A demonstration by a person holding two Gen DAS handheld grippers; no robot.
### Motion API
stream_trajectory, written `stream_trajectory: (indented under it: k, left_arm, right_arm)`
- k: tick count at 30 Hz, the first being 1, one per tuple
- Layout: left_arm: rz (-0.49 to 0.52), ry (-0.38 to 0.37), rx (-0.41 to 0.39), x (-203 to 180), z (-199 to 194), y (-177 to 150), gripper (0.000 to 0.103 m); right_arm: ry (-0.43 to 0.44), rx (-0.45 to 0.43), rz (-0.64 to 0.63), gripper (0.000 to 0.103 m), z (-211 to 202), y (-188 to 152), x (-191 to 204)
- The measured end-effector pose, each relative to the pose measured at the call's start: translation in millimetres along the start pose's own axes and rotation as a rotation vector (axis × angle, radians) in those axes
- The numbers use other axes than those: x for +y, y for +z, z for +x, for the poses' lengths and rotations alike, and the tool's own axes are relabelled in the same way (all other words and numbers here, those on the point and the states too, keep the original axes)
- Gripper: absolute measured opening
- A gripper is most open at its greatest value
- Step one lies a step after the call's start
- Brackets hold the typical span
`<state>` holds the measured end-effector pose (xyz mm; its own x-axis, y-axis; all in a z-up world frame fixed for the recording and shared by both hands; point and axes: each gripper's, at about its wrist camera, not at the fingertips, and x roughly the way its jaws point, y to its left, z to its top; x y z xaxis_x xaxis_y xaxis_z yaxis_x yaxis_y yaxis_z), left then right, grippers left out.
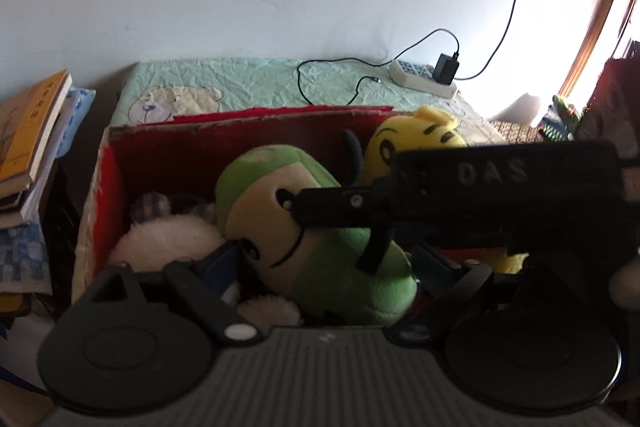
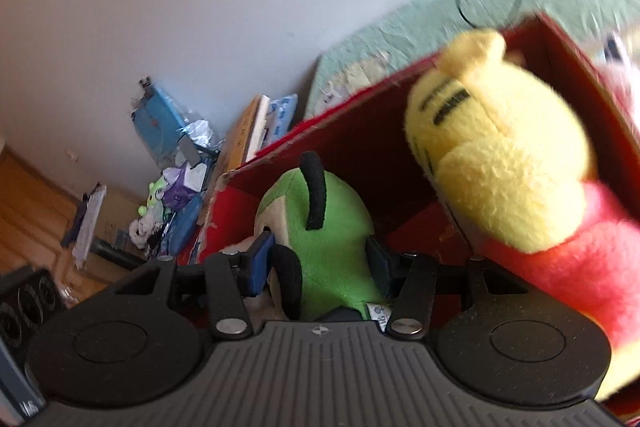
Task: Organize objects
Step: 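Carry the green caterpillar plush with the right gripper over the red box, then lower the green caterpillar plush into the box and open the right gripper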
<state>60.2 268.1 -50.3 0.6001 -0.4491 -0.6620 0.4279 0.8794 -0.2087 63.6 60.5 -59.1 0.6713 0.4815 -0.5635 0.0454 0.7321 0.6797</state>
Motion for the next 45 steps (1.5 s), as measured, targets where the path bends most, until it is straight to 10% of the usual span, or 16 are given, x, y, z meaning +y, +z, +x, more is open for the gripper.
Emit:
stream_trajectory:
  k: [18, 32, 45]
  left_arm:
    - [0.079, 0.038, 0.039, -12, -1, -3, 0.093]
    - [0.080, 0.082, 0.058, -19, -2, 0, 0.092]
    - [0.045, 0.137, 0.058, -32, -8, 5, 0.098]
  right_arm:
    - [0.001, 0.058, -0.052, 0.059, -21, 1, 0]
    - [0.000, 0.103, -0.016, 0.040, -14, -2, -5]
    - [-0.039, -0.007, -0.086, 0.040, -43, -5, 4]
